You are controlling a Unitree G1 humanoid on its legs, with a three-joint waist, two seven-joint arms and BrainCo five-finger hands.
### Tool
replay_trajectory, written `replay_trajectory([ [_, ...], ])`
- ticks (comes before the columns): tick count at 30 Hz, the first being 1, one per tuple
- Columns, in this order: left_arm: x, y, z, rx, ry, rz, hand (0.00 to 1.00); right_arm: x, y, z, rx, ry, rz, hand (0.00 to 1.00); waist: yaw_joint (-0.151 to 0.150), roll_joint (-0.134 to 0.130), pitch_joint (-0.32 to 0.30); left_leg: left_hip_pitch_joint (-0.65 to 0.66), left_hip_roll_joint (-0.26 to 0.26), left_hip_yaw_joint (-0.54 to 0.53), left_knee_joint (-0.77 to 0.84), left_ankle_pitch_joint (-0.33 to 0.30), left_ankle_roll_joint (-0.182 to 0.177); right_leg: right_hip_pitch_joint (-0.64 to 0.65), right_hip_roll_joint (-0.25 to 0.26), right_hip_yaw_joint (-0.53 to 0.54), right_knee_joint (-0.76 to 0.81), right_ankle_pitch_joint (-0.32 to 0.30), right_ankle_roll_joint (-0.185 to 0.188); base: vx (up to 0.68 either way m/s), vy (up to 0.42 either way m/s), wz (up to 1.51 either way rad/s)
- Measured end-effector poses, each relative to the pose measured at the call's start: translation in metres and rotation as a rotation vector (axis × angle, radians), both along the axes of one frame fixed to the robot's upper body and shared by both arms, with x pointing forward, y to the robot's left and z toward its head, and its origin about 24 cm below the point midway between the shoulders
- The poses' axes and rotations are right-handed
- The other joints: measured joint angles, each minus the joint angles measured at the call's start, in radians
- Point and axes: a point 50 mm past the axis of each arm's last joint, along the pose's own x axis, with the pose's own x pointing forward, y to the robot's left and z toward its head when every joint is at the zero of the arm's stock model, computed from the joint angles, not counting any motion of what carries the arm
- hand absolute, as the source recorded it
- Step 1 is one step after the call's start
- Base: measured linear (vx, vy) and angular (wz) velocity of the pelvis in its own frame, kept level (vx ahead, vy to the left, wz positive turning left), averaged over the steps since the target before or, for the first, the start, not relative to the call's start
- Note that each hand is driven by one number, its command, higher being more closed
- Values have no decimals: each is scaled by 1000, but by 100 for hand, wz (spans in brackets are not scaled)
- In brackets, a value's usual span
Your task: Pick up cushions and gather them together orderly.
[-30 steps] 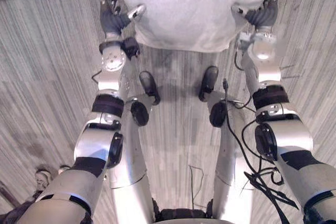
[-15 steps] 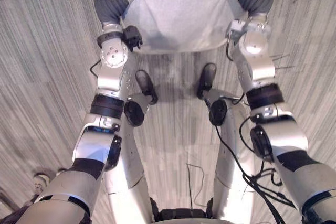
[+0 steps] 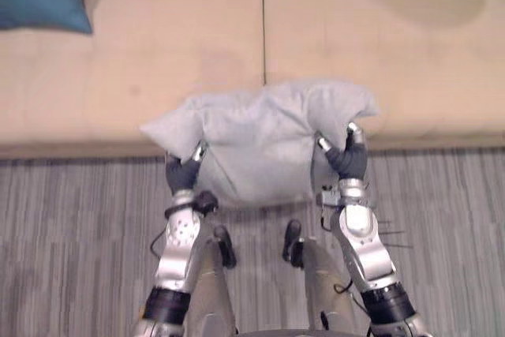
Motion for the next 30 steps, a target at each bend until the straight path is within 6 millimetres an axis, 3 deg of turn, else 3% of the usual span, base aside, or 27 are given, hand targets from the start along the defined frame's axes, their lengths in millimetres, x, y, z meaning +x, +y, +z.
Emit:
replay_trajectory([
  [4,-14,4,-14,15,57,-22,100,1,-6,-17,-87,68,55,100,21,0,-11,144,-24,27,-96,4,1,139,13,18,-116,30,5,171,38,-13],
  [8,-18,8,-18,36,72,-41,100,5,-7,-16,-108,63,77,100,21,-2,-25,198,-33,27,-117,-16,1,143,6,31,-64,30,5,105,48,-16],
  [11,-18,7,-18,70,75,-68,100,9,-10,-24,-124,100,67,100,16,-5,-23,283,-36,35,-125,-51,6,87,-27,34,189,30,6,43,76,-7],
  [12,-18,8,-17,92,77,-71,100,9,-9,-26,-132,106,65,100,16,-12,-21,331,-57,35,-143,-75,25,59,-65,32,308,47,10,37,21,2],
  [13,-18,8,-17,92,78,-71,100,10,-9,-26,-139,109,66,100,15,-13,-20,355,-64,34,-155,-77,29,36,-84,27,358,61,-19,103,2,6],
  [14,-18,11,-16,105,73,-69,100,10,-8,-27,-156,110,67,100,3,-4,-27,379,-65,30,-180,-81,32,22,-81,1,326,-16,-25,118,-8,8],
  [15,-17,12,-14,111,64,-69,100,11,-7,-26,-156,105,70,100,3,-6,-27,386,-65,26,-190,-83,29,16,-78,-3,279,-25,-26,179,-49,15],
  [17,-16,14,-12,125,56,-73,100,12,-7,-24,-161,98,71,100,-7,-14,-31,404,-68,-1,-235,-82,23,-1,-29,10,3,38,-1,236,-98,30],
  [18,-16,14,-12,131,59,-80,100,12,-8,-25,-165,101,69,100,-16,-19,-34,416,-73,-14,-245,-83,-3,13,-6,36,-136,104,28,423,-199,68],
  [19,-16,12,-14,141,70,-95,100,10,-10,-28,-171,111,66,100,-37,-40,-37,438,-90,-40,-221,-106,-54,22,-3,100,-231,223,2,411,-218,73],
  [20,-16,9,-17,133,84,-103,100,10,-13,-28,-186,116,62,100,-43,-16,-31,452,-80,-56,-207,-123,-74,24,4,110,-188,260,-7,515,-213,49],
  [21,-17,1,-22,101,102,-113,100,10,-18,-31,-207,133,54,100,-39,23,-39,458,-43,-67,-192,-108,-111,22,29,82,-146,226,-24,361,-125,11],
  [22,-17,0,-23,95,103,-119,100,10,-20,-31,-210,138,49,100,-39,29,-40,450,-31,-81,-167,-92,-139,23,36,75,-132,207,-29,445,-149,1],
  [23,-16,-2,-22,97,97,-130,100,10,-23,-31,-215,138,40,100,-37,31,-39,394,2,-107,-39,-51,-182,46,52,56,-132,173,-44,441,-200,9],
  [24,-15,-3,-22,100,96,-137,100,11,-25,-30,-217,138,35,100,-37,34,-39,351,26,-110,65,-19,-180,70,64,49,-146,165,-51,501,-218,3],
  [25,-13,-6,-24,94,103,-154,100,10,-28,-31,-223,141,29,100,-32,35,-39,274,68,-103,240,84,-164,128,83,48,-194,161,-57,392,-145,-2],
  [26,-13,-7,-26,90,109,-157,100,10,-29,-31,-225,141,26,100,-28,35,-39,251,82,-100,298,85,-163,153,85,47,-214,161,-58,368,-92,-10],
  [27,-12,-10,-28,86,119,-171,100,10,-33,-30,-225,139,14,100,-28,35,-39,206,97,-78,397,65,-136,206,84,53,-261,161,-58,355,-38,-7],
  [28,-12,-12,-29,87,118,-192,100,10,-35,-29,-221,133,3,100,-29,36,-39,166,99,-45,425,35,-87,243,78,58,-295,161,-58,339,-13,-8],
  [30,-10,-14,-27,89,111,-209,100,10,-38,-28,-219,129,-8,100,-27,37,-40,116,105,-7,366,10,-46,271,74,62,-325,162,-56,250,73,-8],
])
